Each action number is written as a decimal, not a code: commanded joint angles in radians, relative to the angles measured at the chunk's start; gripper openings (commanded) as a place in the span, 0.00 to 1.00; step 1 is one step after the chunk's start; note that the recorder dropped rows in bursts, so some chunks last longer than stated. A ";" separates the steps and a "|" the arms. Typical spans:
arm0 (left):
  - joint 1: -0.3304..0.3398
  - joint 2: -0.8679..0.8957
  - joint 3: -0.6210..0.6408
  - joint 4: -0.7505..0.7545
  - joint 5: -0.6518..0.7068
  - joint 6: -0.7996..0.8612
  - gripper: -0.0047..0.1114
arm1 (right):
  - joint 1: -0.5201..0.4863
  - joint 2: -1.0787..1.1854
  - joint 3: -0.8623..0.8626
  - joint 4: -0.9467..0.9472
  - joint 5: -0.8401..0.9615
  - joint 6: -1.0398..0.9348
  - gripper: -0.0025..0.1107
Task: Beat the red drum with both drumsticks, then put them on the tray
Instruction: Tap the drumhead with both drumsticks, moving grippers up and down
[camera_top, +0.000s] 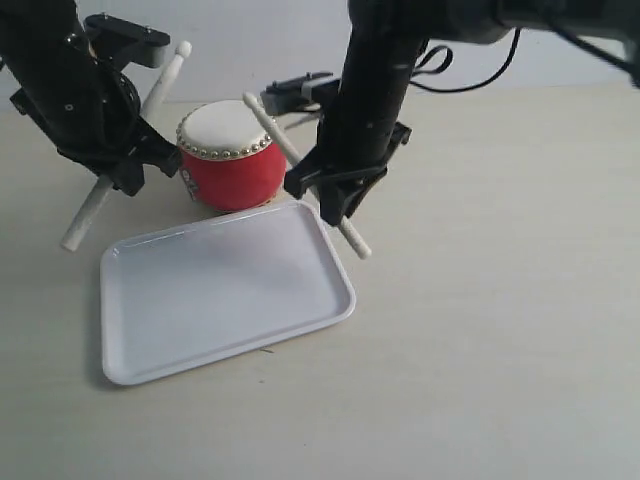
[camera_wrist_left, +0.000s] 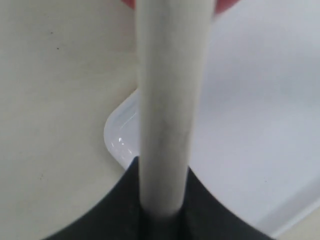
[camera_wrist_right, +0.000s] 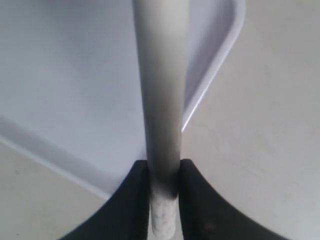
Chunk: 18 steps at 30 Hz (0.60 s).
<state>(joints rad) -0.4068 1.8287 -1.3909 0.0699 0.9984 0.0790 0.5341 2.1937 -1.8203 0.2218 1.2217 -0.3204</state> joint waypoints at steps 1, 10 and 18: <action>-0.001 0.108 0.010 -0.015 -0.011 0.011 0.04 | 0.000 -0.153 -0.002 0.021 -0.001 -0.007 0.02; -0.001 0.220 -0.014 -0.031 0.017 0.017 0.04 | 0.000 -0.207 0.000 0.032 -0.001 -0.018 0.02; -0.001 0.061 -0.039 -0.031 0.081 0.010 0.04 | 0.000 0.020 0.000 0.032 -0.001 -0.026 0.02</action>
<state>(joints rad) -0.4068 1.9521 -1.4217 0.0476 1.0644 0.0977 0.5341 2.1349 -1.8203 0.2567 1.2255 -0.3332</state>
